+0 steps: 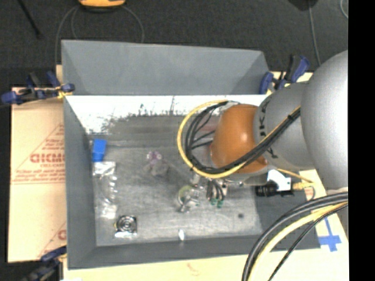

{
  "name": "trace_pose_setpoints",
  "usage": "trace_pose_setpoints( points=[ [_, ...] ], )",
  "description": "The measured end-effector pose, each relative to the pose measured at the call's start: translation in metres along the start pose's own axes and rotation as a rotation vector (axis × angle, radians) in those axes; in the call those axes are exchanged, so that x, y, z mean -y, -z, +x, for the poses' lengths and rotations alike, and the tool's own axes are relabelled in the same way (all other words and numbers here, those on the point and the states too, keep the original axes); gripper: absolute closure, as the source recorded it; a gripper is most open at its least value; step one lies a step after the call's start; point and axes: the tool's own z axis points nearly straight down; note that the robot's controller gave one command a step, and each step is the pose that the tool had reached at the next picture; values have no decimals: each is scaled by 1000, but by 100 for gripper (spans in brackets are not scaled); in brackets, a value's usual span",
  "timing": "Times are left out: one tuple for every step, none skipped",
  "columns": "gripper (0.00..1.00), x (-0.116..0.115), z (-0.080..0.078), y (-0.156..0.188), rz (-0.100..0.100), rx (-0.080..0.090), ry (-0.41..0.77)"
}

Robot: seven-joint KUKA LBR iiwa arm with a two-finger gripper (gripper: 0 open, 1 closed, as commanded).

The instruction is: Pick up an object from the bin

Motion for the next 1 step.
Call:
trace_pose_setpoints(
  points=[
    [100, -1, -3, 35, 4, -17, 2]
  ],
)
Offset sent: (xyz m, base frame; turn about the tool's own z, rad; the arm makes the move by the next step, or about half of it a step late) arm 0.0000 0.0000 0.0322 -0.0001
